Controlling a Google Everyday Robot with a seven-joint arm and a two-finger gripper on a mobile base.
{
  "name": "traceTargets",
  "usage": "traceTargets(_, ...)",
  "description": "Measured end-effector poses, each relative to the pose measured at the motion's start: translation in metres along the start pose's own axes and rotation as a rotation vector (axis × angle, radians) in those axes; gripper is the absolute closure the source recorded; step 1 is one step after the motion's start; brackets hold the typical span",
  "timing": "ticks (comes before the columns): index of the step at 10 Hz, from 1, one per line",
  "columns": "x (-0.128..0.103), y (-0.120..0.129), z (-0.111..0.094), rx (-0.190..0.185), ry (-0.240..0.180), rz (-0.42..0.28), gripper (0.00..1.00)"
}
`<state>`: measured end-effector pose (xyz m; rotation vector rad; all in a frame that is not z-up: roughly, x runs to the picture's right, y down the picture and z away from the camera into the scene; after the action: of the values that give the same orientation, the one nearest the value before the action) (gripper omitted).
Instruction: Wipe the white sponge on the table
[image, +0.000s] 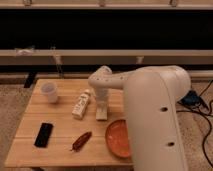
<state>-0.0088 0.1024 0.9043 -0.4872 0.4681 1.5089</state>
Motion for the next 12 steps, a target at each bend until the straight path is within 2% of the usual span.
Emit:
traceTargets(3,0.018,-0.037,-0.002,0.006,-0.005,0.084,1.00)
traceTargets(5,0.024,-0.069,-0.004,0.016,-0.011,0.173,1.00)
traceTargets(8,0.010,-0.111,0.002,0.037,-0.013,0.281,1.00)
traceTargets(12,-0.019,-0.126,0.004,0.048,-0.034,0.330,1.00)
